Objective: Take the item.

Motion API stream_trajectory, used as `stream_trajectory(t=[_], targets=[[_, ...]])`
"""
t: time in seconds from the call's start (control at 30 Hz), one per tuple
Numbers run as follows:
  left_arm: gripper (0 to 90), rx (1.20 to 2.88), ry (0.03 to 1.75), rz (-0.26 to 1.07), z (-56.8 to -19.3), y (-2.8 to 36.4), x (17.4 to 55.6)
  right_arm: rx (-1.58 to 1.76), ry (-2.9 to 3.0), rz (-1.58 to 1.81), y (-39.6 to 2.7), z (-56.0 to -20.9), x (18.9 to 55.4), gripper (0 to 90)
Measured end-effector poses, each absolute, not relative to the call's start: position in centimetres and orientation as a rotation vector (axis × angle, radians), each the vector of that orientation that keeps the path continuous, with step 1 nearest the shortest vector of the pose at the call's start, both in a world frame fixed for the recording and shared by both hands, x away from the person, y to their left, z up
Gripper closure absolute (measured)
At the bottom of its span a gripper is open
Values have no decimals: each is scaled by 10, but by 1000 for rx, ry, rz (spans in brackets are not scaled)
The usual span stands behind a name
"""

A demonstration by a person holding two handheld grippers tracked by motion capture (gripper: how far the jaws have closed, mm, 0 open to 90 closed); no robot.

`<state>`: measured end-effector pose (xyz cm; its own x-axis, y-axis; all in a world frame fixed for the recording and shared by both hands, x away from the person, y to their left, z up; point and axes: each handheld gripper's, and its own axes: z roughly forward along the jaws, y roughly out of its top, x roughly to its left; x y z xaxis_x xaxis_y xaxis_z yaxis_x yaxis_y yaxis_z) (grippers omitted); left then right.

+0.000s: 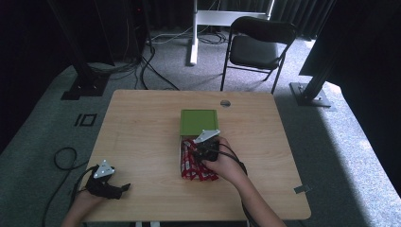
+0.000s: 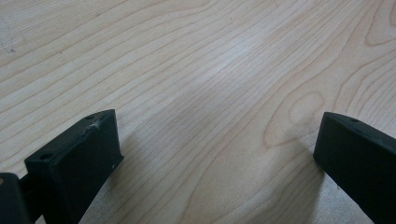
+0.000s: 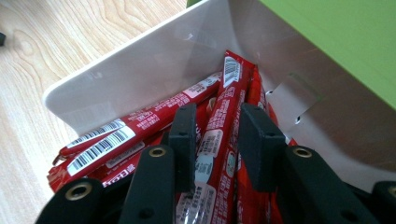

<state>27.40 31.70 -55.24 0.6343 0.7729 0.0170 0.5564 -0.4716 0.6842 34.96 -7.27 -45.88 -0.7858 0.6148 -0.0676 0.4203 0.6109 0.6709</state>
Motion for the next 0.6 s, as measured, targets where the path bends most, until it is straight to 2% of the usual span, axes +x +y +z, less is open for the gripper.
stream_trajectory(t=[0.3, 0.33, 0.4, 0.6], targets=[[14, 2203, 1033, 430, -552, 317, 274, 886, 2545, 933, -66, -468, 351, 662], [14, 2203, 1033, 430, -552, 317, 274, 911, 2529, 941, -66, -469, 351, 771], [14, 2202, 1033, 430, -552, 317, 274, 939, 2520, 955, -68, -467, 351, 822], [14, 2202, 1034, 429, -552, 317, 274, 967, 2513, 995, -75, -461, 349, 838]])
